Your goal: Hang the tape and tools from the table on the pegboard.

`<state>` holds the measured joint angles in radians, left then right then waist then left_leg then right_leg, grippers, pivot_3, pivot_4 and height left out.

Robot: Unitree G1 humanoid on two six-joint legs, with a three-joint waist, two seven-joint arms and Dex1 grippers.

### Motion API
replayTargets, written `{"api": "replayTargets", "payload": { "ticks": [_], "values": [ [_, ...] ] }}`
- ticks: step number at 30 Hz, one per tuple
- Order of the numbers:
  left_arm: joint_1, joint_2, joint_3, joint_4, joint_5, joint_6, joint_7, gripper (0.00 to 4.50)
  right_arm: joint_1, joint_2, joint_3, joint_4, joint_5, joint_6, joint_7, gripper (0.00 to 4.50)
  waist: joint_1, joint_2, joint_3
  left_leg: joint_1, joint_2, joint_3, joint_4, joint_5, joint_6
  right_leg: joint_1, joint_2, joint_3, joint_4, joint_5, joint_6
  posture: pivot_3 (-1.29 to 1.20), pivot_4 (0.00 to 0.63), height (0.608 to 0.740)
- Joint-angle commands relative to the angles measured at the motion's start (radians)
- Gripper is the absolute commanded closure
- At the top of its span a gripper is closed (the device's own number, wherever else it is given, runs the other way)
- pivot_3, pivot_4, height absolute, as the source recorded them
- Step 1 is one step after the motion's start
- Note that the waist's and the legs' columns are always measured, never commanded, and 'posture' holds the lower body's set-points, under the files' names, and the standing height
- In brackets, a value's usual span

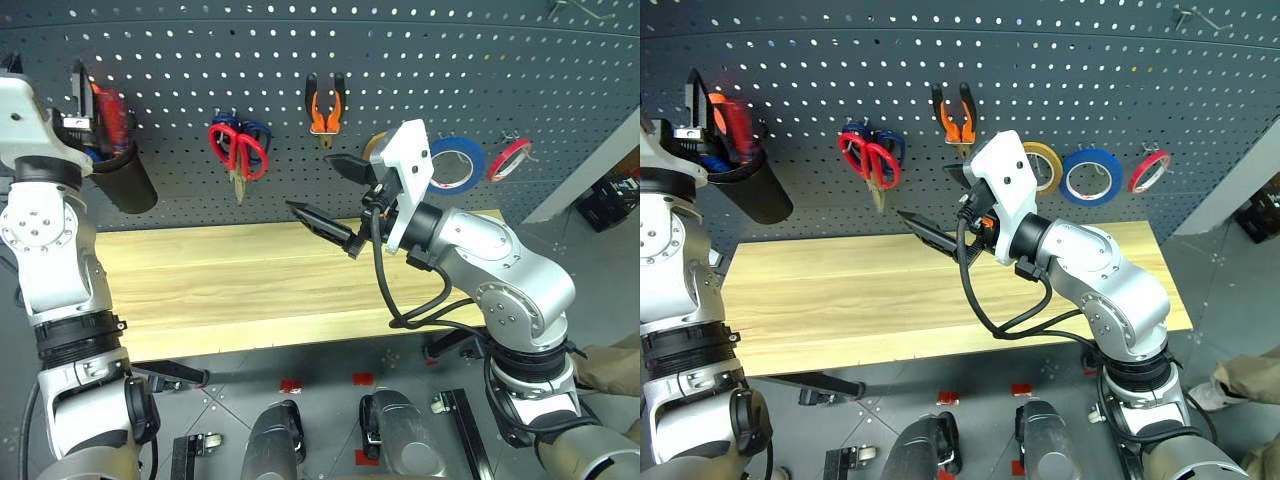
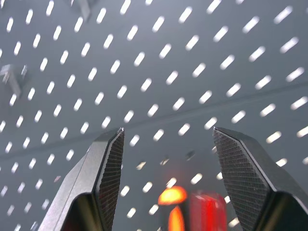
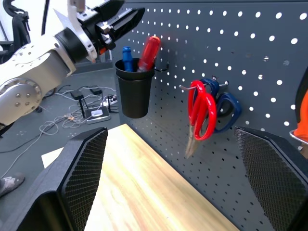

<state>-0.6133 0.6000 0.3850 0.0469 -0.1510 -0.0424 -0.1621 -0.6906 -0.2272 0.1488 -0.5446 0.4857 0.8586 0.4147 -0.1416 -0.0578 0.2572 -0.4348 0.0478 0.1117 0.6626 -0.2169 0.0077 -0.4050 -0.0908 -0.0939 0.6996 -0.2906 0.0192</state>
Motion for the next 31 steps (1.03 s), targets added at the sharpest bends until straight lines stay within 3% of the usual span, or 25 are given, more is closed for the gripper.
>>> {"api": "replayTargets", "payload": {
  "ticks": [1, 7, 14, 19, 23, 31],
  "values": [
    [0.098, -0.044, -0.076, -0.164, -0.017, 0.079, -0.038, 1.41, 0.027, -0.017, -0.002, 0.001, -0.020, -0.059, 0.012, 0.00, 0.000, 0.004, -0.013, 0.000, 0.000, 0.001, 0.000, 0.000, 0.000, 0.000, 0.000, 0.001, -0.001, 0.000, 0.000, -0.27, 0.169, 0.740],
    [0.346, -0.109, -0.010, -0.275, -0.054, 0.236, -0.001, 1.41, 0.078, -0.054, 0.006, 0.013, -0.047, -0.103, 0.028, 0.00, -0.022, 0.005, -0.020, 0.001, 0.001, 0.000, -0.001, 0.000, 0.000, 0.000, 0.001, 0.002, 0.000, 0.000, 0.000, -0.25, 0.164, 0.740],
    [0.439, -0.142, -0.007, -0.270, -0.042, 0.399, 0.055, 1.41, 0.213, -0.081, -0.011, 0.075, -0.122, -0.213, -0.005, 0.00, 0.000, 0.005, -0.039, 0.002, 0.000, -0.001, 0.000, 0.001, 0.000, 0.000, 0.001, 0.002, 0.003, 0.000, 0.000, -0.23, 0.146, 0.740],
    [0.490, -0.176, 0.004, -0.231, -0.040, 0.369, 0.064, 1.41, 0.374, -0.035, -0.030, 0.324, -0.297, -0.502, -0.126, 0.00, 0.007, 0.004, -0.070, 0.002, 0.000, 0.000, -0.001, 0.001, 0.001, 0.001, 0.001, 0.001, 0.001, 0.000, 0.000, -0.21, 0.121, 0.740],
    [0.512, -0.204, 0.029, -0.191, -0.047, 0.352, 0.087, 1.41, 0.451, -0.019, -0.118, 0.556, -0.342, -0.690, -0.183, 0.00, 0.007, 0.005, -0.083, 0.002, 0.000, 0.000, 0.000, 0.001, 0.001, 0.002, 0.001, 0.002, 0.001, 0.002, -0.001, -0.18, 0.098, 0.740],
    [0.565, -0.262, 0.054, -0.177, -0.076, 0.370, 0.096, 1.41, 0.419, -0.060, -0.241, 0.911, -0.342, -0.864, -0.180, 0.00, 0.006, 0.012, -0.118, 0.004, 0.000, 0.000, -0.001, 0.001, 0.001, 0.002, 0.002, 0.003, 0.000, 0.002, -0.001, -0.15, 0.065, 0.740]
  ]
}}
